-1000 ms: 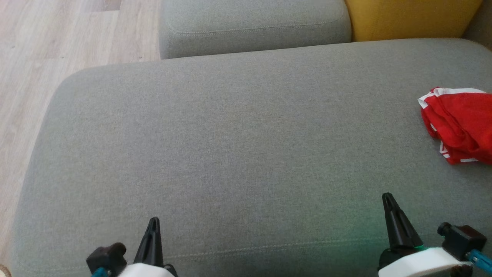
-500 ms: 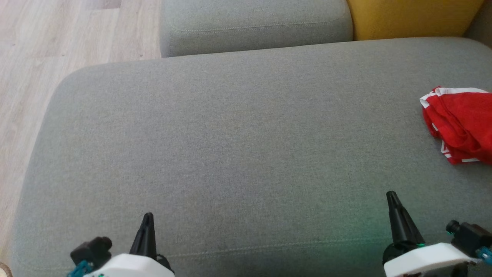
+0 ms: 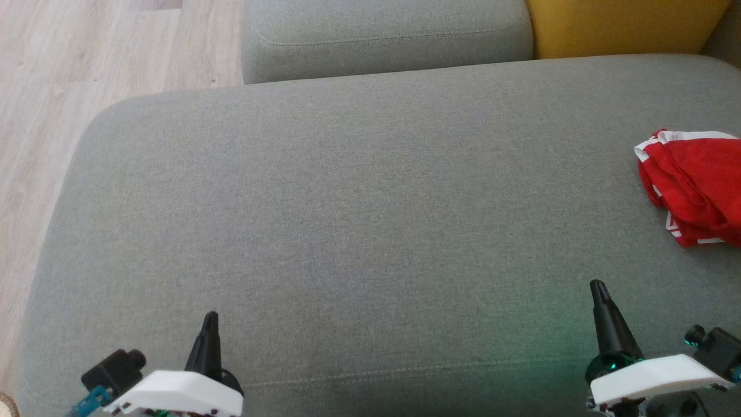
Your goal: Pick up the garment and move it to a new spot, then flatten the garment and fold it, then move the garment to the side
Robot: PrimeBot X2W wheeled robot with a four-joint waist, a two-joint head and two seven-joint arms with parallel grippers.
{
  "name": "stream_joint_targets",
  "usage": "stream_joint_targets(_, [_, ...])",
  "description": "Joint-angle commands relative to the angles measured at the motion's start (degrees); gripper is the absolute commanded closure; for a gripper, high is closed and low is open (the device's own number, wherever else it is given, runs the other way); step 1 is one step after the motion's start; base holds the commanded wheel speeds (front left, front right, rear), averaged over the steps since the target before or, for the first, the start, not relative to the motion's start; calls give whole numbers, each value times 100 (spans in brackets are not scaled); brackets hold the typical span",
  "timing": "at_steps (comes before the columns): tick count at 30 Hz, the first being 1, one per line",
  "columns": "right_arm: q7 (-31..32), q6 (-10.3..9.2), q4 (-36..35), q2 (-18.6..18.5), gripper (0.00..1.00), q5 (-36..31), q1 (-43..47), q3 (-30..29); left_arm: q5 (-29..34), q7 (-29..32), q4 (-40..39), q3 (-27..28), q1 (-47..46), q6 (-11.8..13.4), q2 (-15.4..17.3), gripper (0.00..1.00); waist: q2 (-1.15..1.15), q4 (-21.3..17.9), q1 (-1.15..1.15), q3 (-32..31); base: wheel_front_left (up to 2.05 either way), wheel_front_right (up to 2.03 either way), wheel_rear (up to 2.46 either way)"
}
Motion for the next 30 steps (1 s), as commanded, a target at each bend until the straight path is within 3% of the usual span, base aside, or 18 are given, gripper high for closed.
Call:
stream_joint_targets(1, [33,0,-133,-99,100,238,-355,27,-222,33,-141,179,-320,-67,85,100,0,2,0,4,0,0,0])
stream_joint_targets(30, [472,0,148,-129,100,2207,-721,-79,-2191,474,108,687,-748,-516,102,100,0,36,0,62,0,0,0])
